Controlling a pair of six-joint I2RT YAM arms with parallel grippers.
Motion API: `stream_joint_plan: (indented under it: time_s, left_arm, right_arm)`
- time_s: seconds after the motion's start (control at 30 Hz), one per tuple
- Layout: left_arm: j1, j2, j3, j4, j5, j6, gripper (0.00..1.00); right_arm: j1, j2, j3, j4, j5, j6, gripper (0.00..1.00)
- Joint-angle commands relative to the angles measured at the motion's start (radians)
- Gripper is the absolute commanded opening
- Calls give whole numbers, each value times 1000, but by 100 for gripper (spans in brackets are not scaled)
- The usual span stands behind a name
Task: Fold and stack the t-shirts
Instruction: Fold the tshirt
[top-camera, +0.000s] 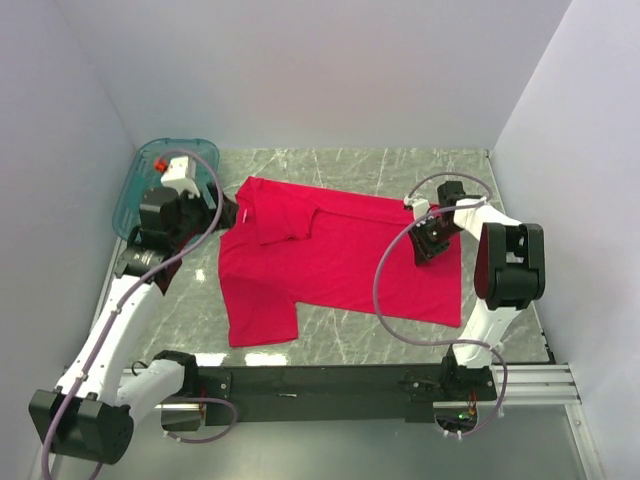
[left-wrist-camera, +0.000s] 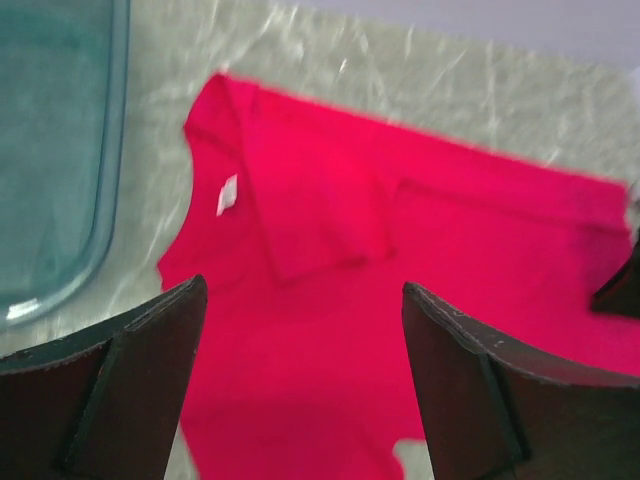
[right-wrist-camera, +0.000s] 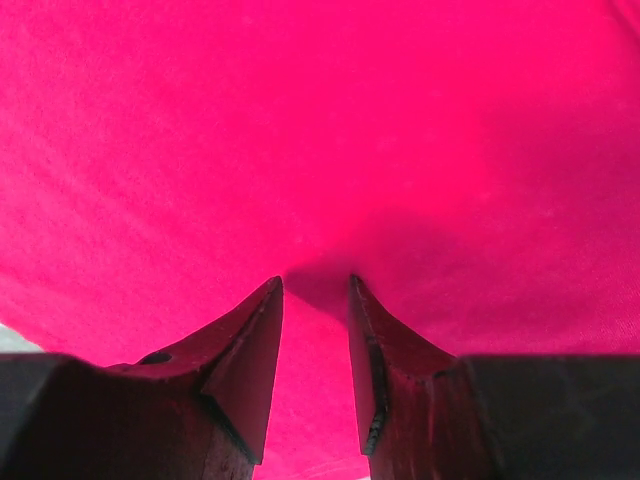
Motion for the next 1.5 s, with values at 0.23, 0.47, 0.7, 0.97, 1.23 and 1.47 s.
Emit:
stream_joint_plan:
  time_s: [0.23,0.47,0.7,0.97,1.23,1.47]
  left_arm:
    - [4,-140,-88,-55,-23,7,84]
    - [4,-141,-106,-69,-5,1,85]
    - [4,-118,-166,-90,29,-135,84]
    - [3,-225,-384,-156,150,-479,79]
    - [-34,-187,-458,-280,253,-635,66]
    - [-212,-80,-502,-363,155,-804,59]
  right_arm:
    - [-67,138,171,-36,36,6,39]
    - [-84,265,390,-99,57,7,39]
    - [-93,374,645,-156,59,26,40]
    - [-93,-4,409,-94,-36,-26,49]
    - [-60,-555,-175,49,-465,-333,69]
    - [16,-890,-514,226,-490,-289,83]
